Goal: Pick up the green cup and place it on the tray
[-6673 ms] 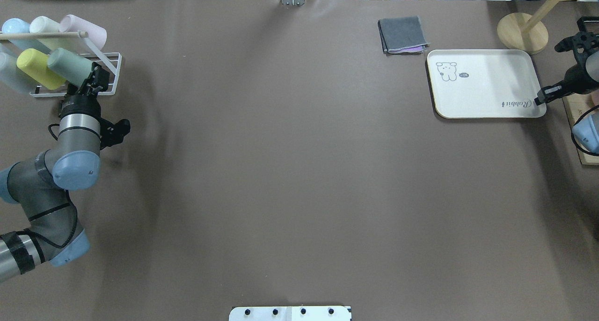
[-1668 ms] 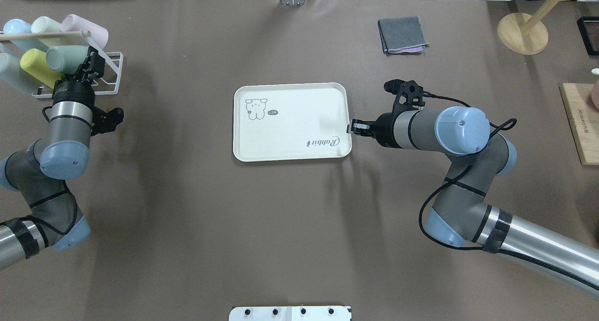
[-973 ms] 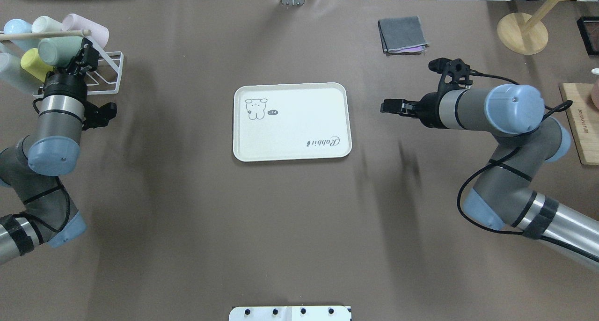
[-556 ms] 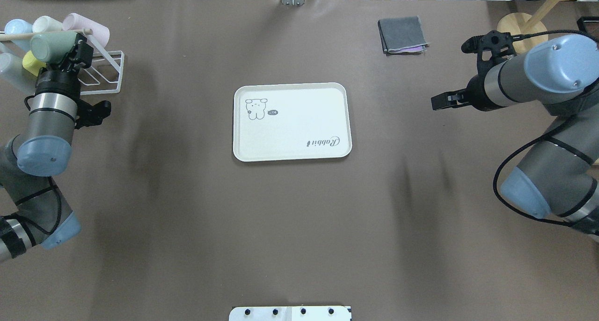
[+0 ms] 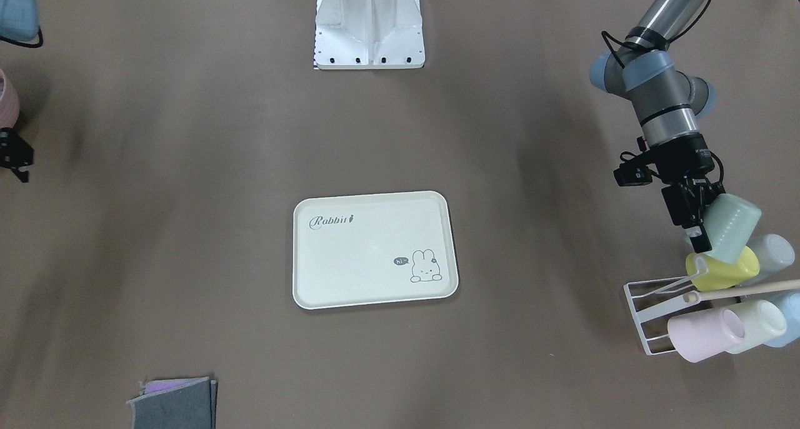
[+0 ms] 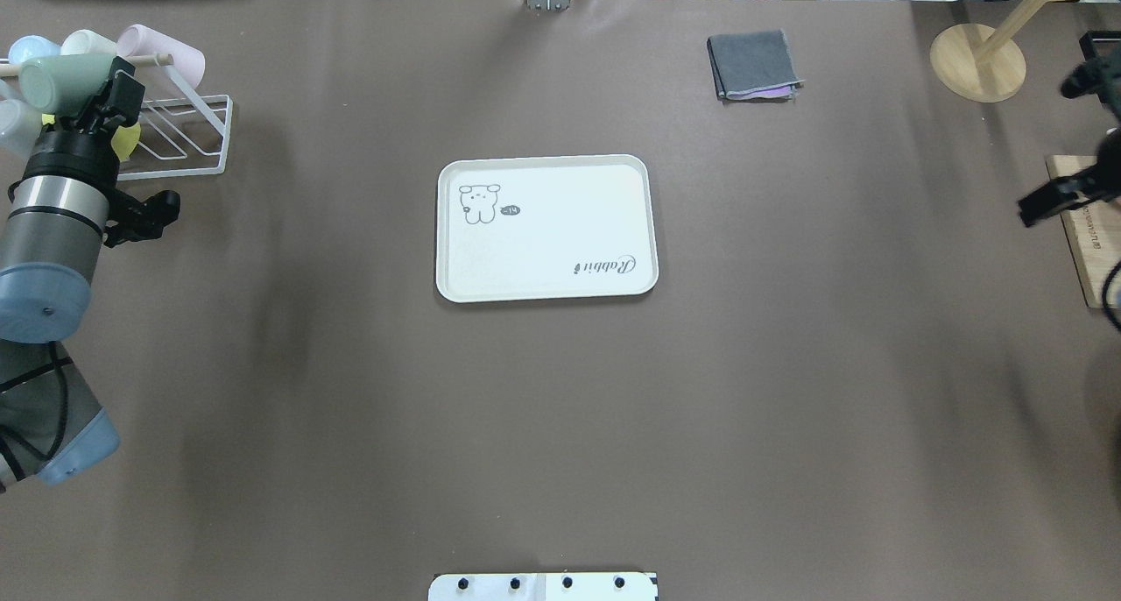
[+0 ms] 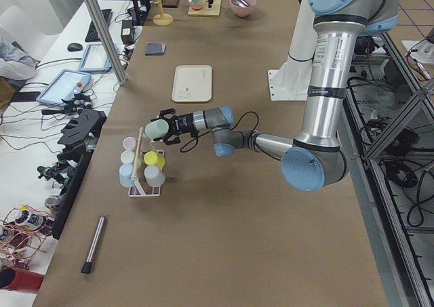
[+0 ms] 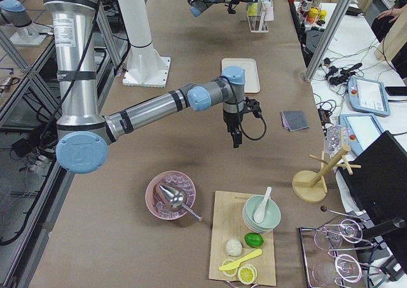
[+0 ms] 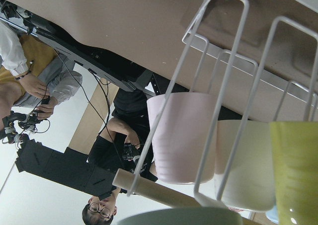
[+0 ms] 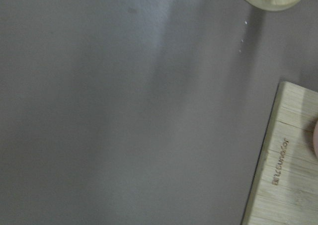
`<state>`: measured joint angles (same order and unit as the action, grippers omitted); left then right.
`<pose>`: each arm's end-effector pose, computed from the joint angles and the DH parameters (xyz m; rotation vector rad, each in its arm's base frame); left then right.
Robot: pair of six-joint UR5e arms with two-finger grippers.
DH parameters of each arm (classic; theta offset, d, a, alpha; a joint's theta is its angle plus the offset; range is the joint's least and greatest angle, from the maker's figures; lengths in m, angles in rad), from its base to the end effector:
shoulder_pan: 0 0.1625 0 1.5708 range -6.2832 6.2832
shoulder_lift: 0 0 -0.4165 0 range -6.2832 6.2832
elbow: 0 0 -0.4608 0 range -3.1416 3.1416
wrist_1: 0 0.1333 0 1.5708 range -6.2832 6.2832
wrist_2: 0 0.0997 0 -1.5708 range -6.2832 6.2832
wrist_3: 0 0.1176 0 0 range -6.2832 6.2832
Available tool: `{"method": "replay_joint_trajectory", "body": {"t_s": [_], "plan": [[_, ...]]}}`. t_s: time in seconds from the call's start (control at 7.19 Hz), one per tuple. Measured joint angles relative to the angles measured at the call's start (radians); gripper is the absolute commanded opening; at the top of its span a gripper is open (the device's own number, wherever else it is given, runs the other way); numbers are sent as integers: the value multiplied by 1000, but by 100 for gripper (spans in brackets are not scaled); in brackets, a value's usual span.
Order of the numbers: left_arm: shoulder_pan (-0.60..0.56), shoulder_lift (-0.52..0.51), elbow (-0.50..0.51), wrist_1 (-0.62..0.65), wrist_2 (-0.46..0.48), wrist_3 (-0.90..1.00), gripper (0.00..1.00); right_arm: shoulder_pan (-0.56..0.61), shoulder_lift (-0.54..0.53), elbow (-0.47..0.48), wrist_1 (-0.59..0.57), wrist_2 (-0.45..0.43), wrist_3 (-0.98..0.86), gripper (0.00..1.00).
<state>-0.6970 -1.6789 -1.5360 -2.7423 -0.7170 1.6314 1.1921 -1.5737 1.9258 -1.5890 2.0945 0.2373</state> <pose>0.3250 -0.5615 0.4731 0.9072 -1.2521 1.5427 -0.1374 -0.5468 0.4836 0.1539 -0.5944 -0.2244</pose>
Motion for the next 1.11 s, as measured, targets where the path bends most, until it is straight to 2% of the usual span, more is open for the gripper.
{"method": "replay_joint_trajectory", "body": {"t_s": [0.28, 0.56, 0.83, 1.11], "plan": [[0, 23, -107, 1, -48, -17, 83, 171, -96, -60, 1, 130, -140, 100], [3, 16, -153, 2, -146, -123, 82, 304, -128, -141, 3, 237, -252, 100], [12, -34, -152, 8, -240, -313, 80, 342, -134, -181, 5, 256, -267, 100], [29, -129, -149, 44, -305, -472, 78, 351, -138, -191, 6, 257, -265, 100]]}}
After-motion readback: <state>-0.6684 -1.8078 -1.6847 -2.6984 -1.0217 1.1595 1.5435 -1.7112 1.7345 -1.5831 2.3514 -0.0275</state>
